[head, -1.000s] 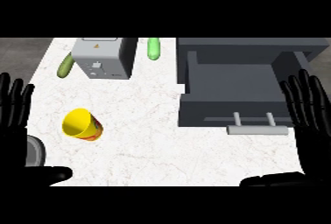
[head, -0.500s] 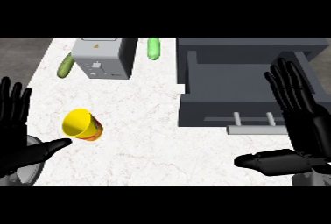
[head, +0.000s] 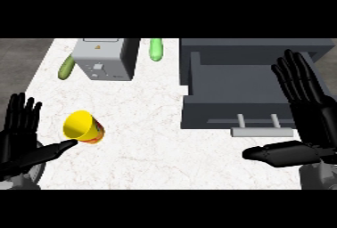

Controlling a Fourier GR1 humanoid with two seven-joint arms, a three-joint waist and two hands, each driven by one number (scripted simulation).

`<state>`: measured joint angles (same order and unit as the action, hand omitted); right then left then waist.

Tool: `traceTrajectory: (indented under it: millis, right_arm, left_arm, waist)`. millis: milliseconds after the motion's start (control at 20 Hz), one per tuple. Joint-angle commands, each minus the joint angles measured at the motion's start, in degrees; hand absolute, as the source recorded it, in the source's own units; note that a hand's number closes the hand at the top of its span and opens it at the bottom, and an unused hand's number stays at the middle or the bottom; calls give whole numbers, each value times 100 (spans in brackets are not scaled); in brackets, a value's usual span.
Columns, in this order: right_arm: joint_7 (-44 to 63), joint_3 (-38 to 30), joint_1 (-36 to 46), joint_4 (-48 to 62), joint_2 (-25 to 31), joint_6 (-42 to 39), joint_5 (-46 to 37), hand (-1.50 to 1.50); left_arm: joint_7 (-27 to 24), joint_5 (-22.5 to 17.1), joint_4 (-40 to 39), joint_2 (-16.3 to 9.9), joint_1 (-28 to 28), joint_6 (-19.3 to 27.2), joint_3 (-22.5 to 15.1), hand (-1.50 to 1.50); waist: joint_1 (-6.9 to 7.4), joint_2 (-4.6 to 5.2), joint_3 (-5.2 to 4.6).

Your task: Pick up the cup, place it into the drawer and close the drawer

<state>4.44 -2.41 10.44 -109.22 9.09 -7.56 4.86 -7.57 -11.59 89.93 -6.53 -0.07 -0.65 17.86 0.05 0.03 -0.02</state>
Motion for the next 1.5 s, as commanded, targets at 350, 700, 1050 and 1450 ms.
traceTrajectory:
  millis: [350, 700, 1050, 1450]
  right_arm:
    - [91, -126, 253, 77, -13, -27, 13, -150]
    - [204, -114, 415, 107, -50, 15, -39, -150]
    - [322, -215, 592, 177, 20, -18, 0, -150]
    - [540, -331, 522, -33, 51, -43, 152, -150]
  left_arm:
    - [-1727, 148, -2839, -232, -465, -315, 399, -150]
    - [-2702, 331, -4756, -530, -1070, -342, 552, -150]
    - [-4267, 471, -6349, -593, -1395, -405, 629, -150]
    - [-4945, 387, -7785, -1070, -2298, -735, 856, -150]
  waist:
    - [-28, 6, -3]
    - [-47, 11, -6]
    - [-61, 21, -11]
    - [-137, 41, -21]
